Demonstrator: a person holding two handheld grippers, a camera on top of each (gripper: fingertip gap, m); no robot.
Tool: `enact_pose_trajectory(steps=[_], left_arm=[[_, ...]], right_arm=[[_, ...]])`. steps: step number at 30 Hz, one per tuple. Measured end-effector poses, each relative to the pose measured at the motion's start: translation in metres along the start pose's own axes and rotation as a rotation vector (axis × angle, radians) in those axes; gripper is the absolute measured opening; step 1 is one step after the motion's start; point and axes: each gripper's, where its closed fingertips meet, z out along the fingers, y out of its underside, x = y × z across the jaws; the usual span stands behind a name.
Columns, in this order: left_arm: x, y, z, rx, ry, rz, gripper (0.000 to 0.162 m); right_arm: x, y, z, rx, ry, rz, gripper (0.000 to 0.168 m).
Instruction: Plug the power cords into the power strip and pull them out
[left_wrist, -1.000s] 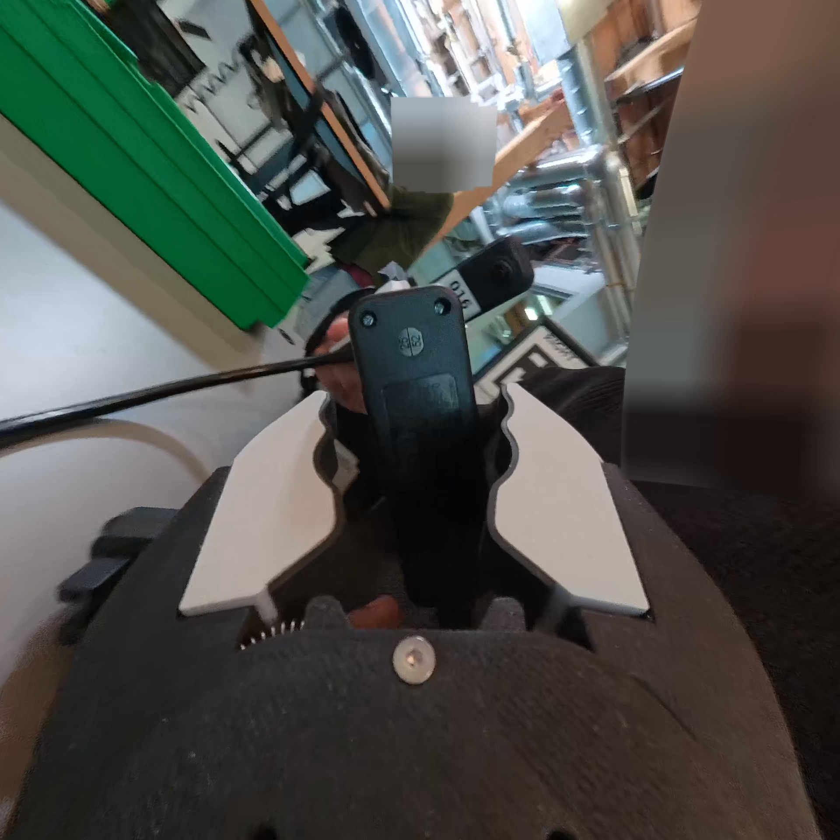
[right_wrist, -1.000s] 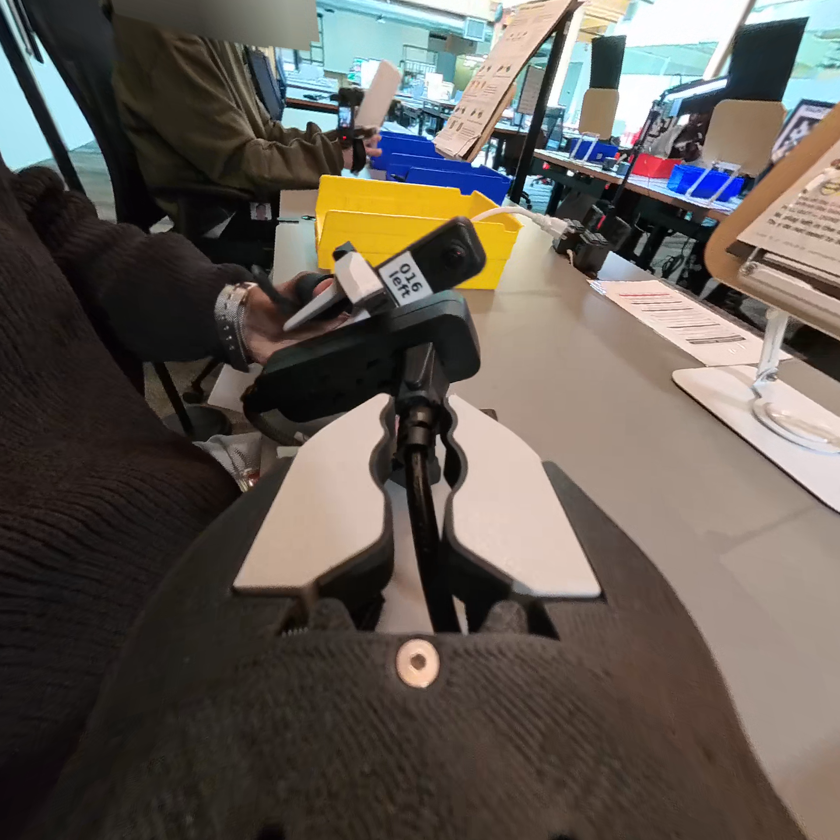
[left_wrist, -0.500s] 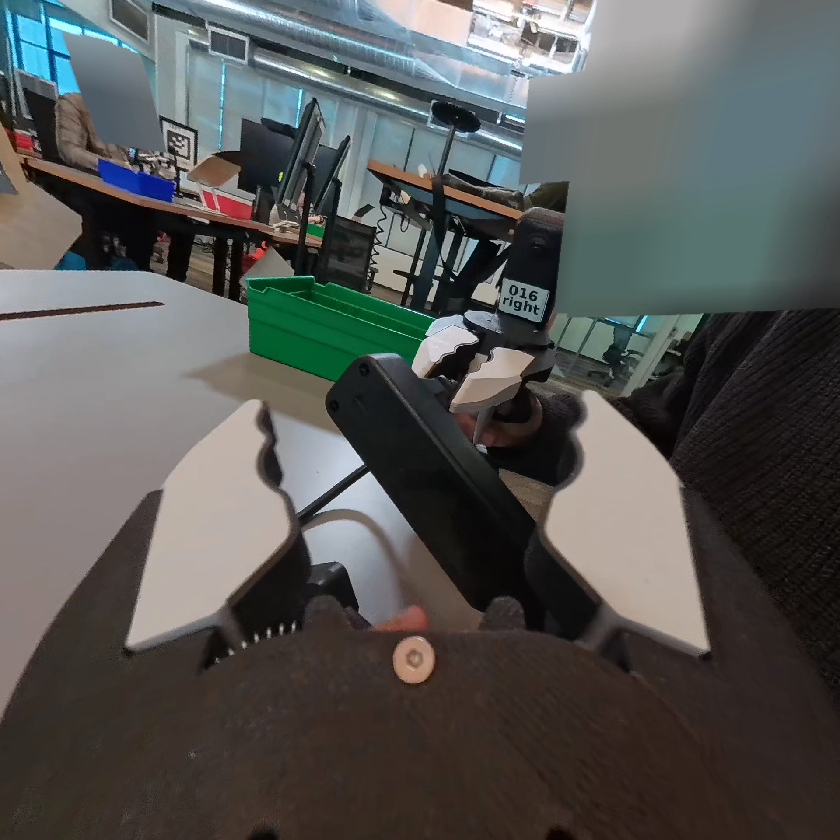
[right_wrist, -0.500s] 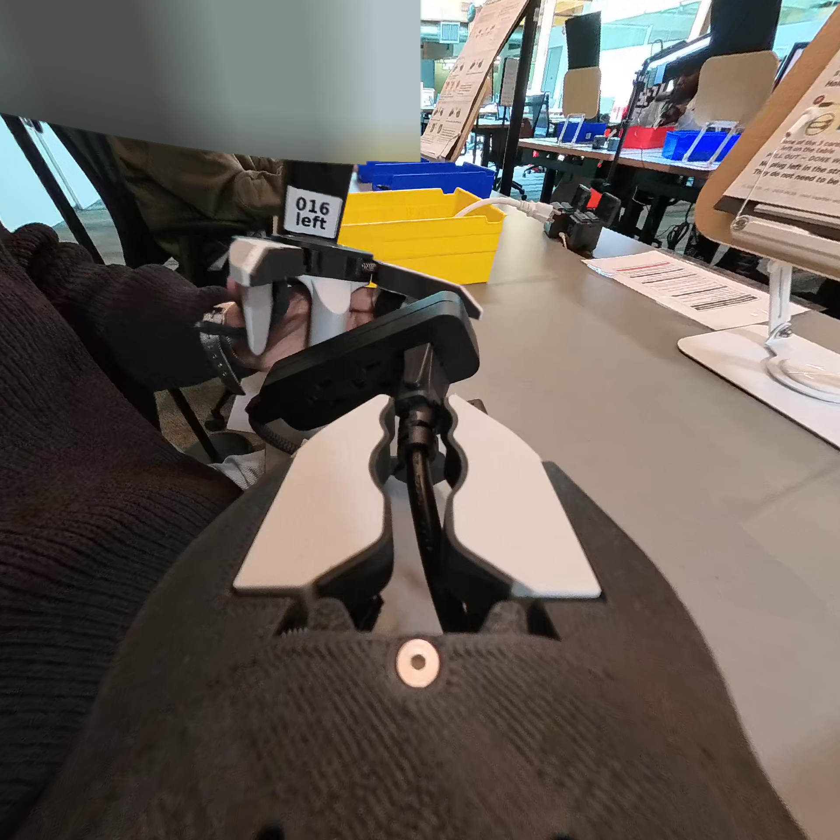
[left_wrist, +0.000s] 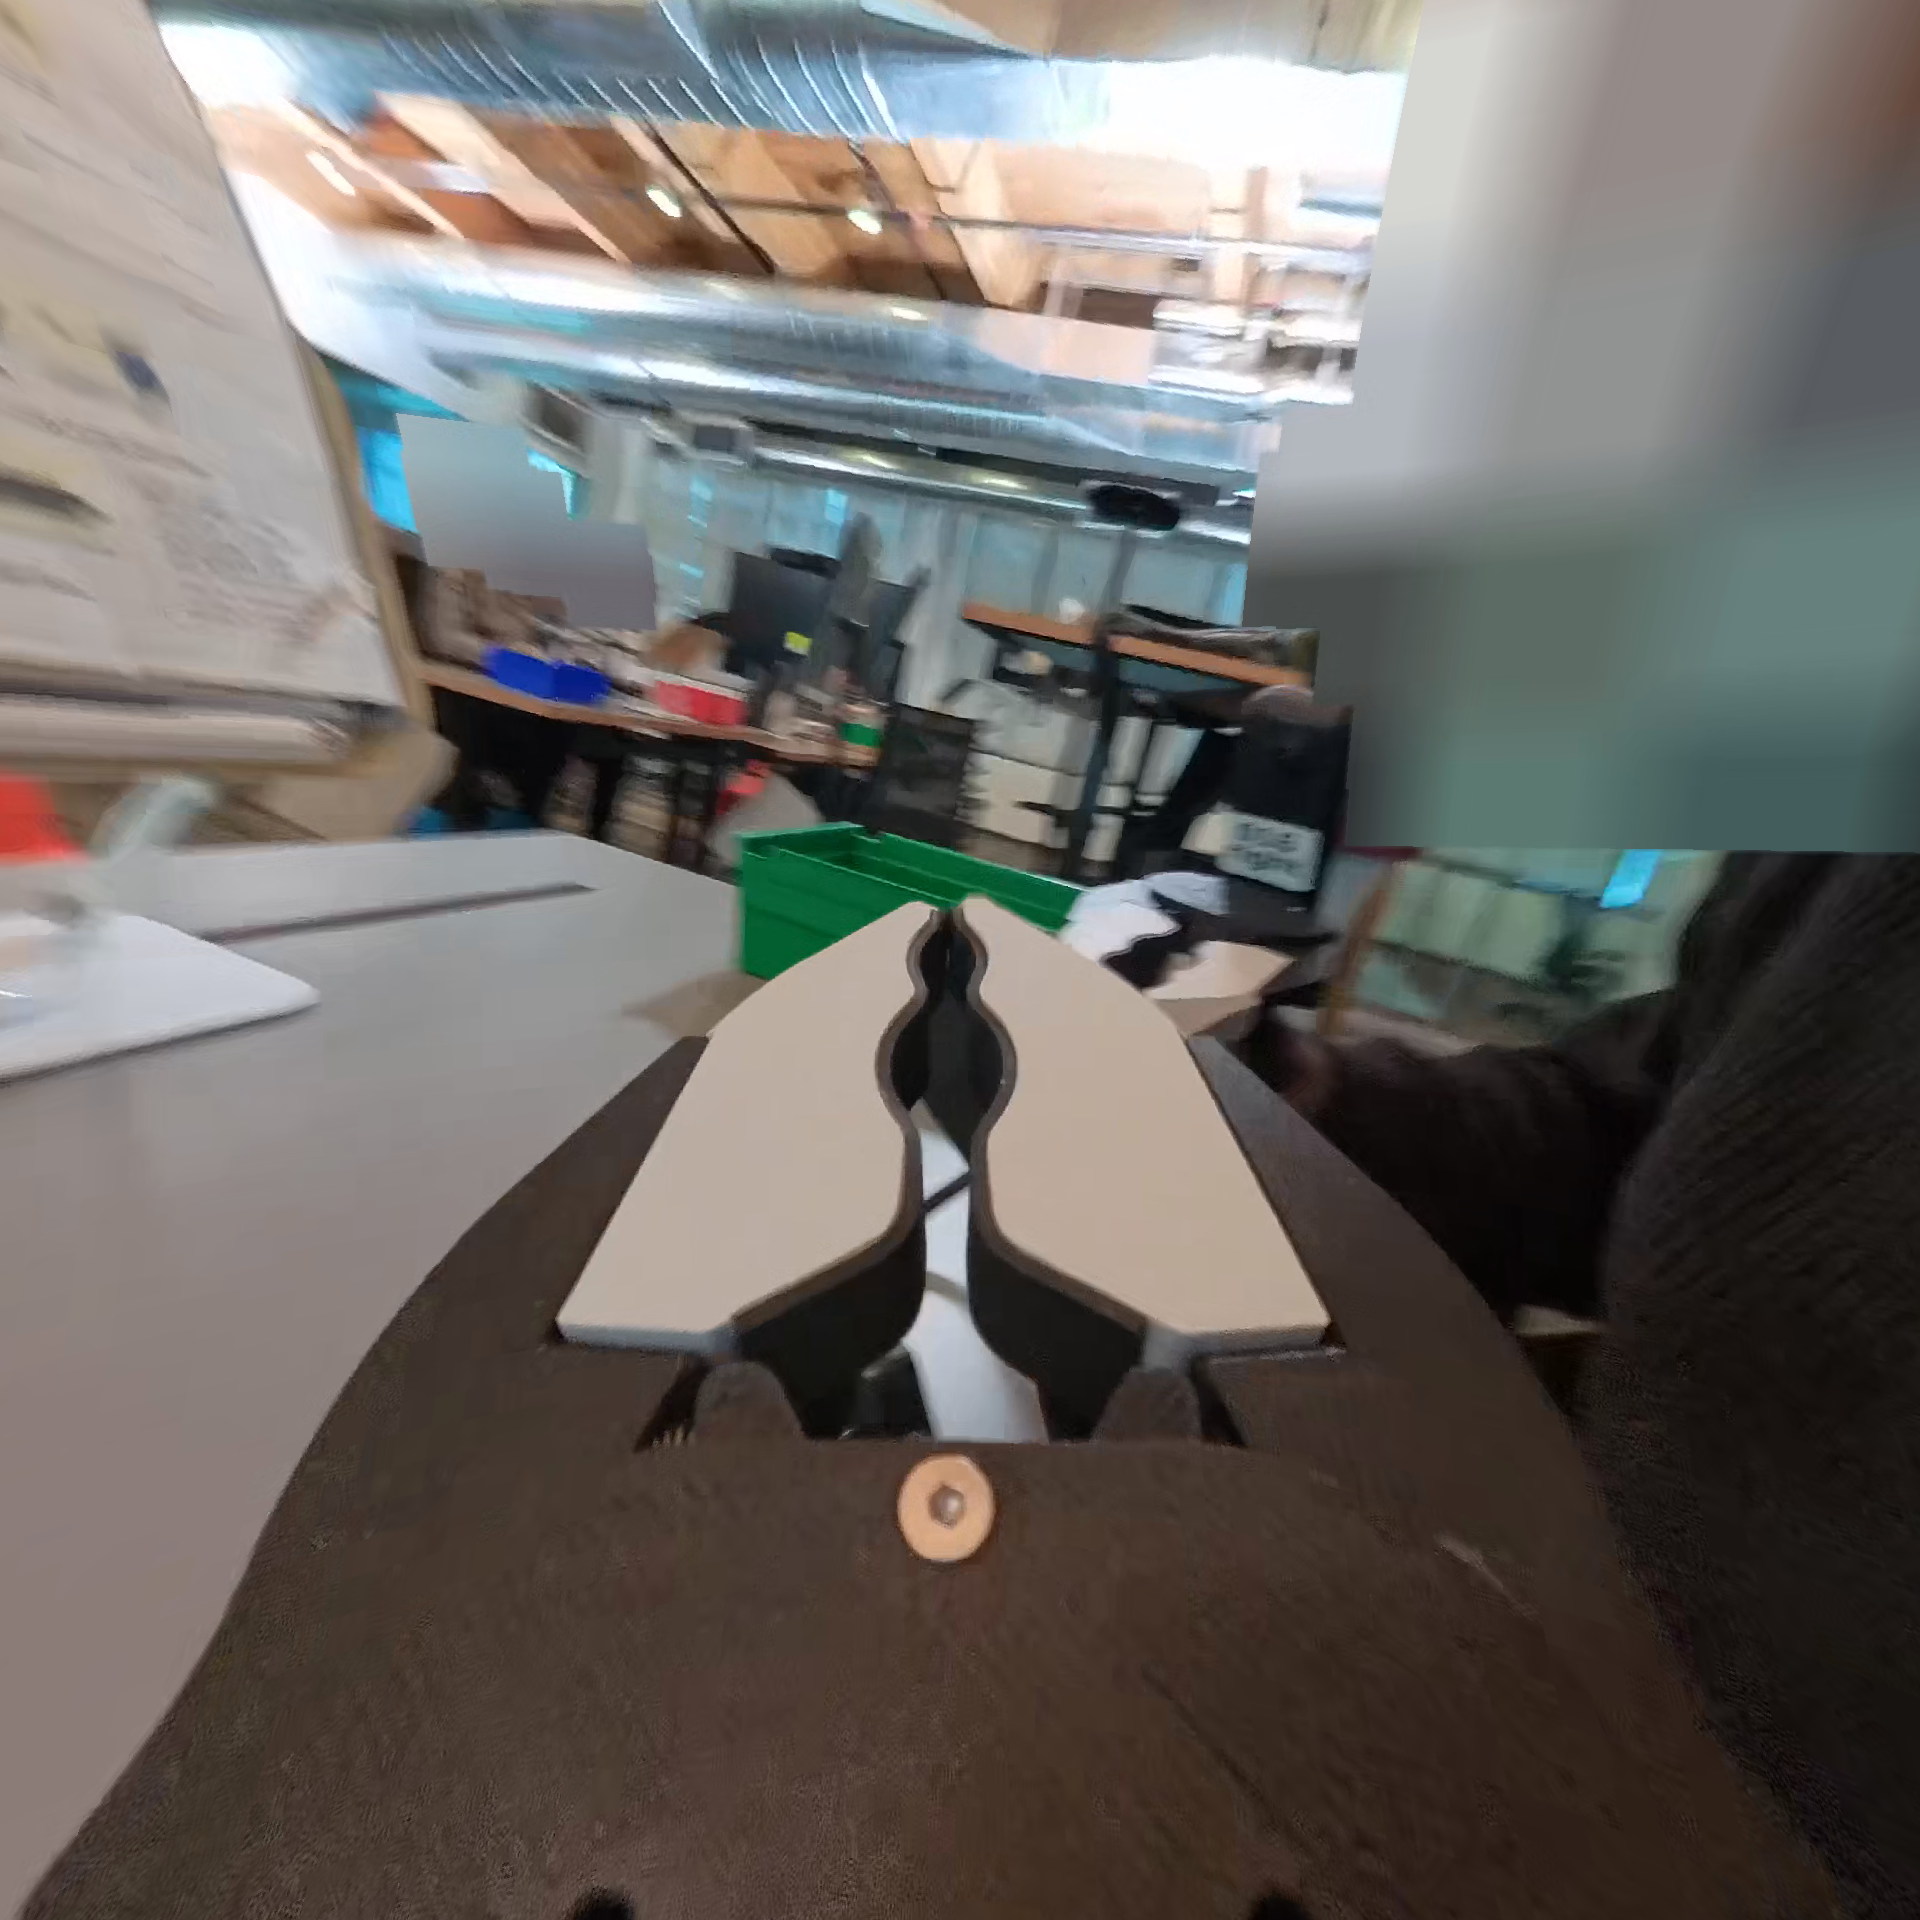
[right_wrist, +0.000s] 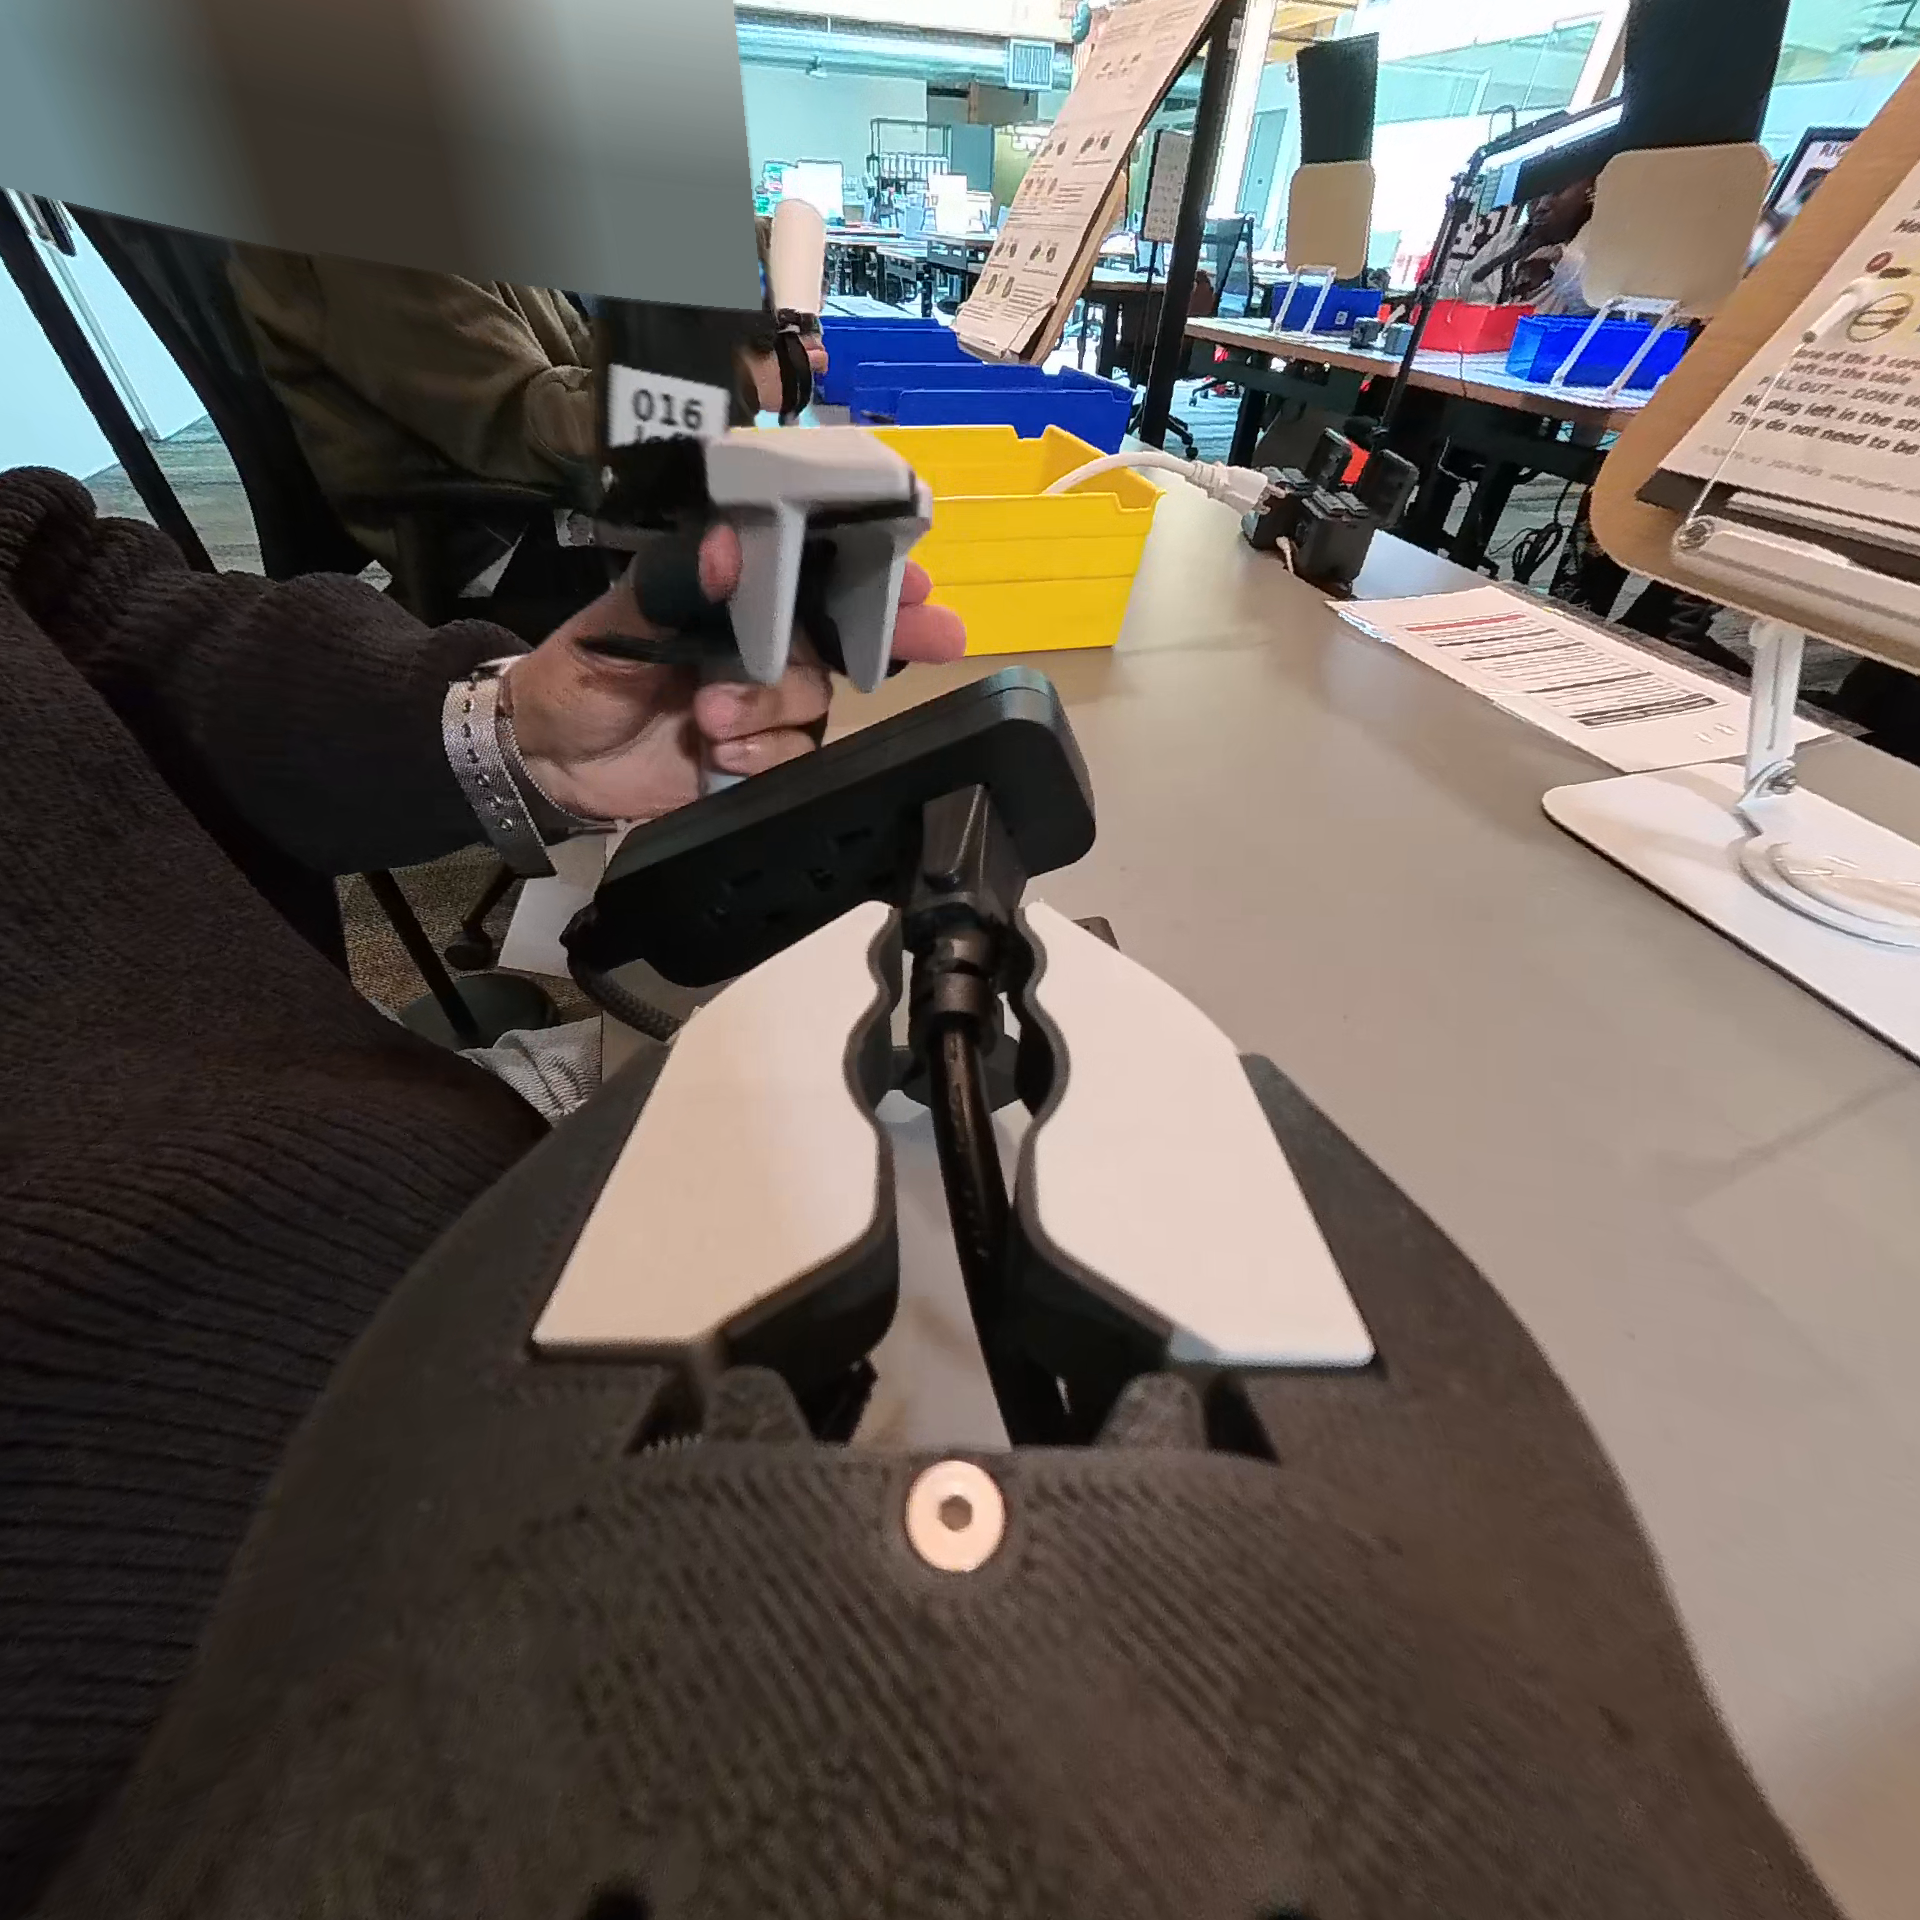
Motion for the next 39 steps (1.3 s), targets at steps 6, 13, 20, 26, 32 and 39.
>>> enact_pose_trajectory(steps=[6,13,20,26,32,39], left_arm=[[0.014,0.003,0.007,-0.069,-0.162,0.504,0.0],[0.011,-0.021,-0.001,0.105,-0.205,0.512,0.029],[-0.002,0.03,0.025,-0.277,-0.322,0.598,0.112],[0.004,0.023,0.025,-0.237,-0.201,0.39,0.147],[0.032,0.056,0.032,-0.394,-0.006,0.276,0.124],[0.038,0.01,0.024,-0.164,0.0,0.265,0.075]], right_arm=[[0.001,0.0,-0.001,0.001,0.002,0.005,0.019],[0.0,0.001,0.0,-0.002,0.002,0.003,0.019],[0.004,0.006,0.0,-0.026,0.009,0.022,0.019],[0.005,0.005,-0.001,-0.022,0.019,0.018,0.019],[-0.001,0.004,0.001,-0.022,-0.004,-0.021,0.019],[-0.005,0.004,0.003,-0.027,-0.008,-0.049,0.019]])
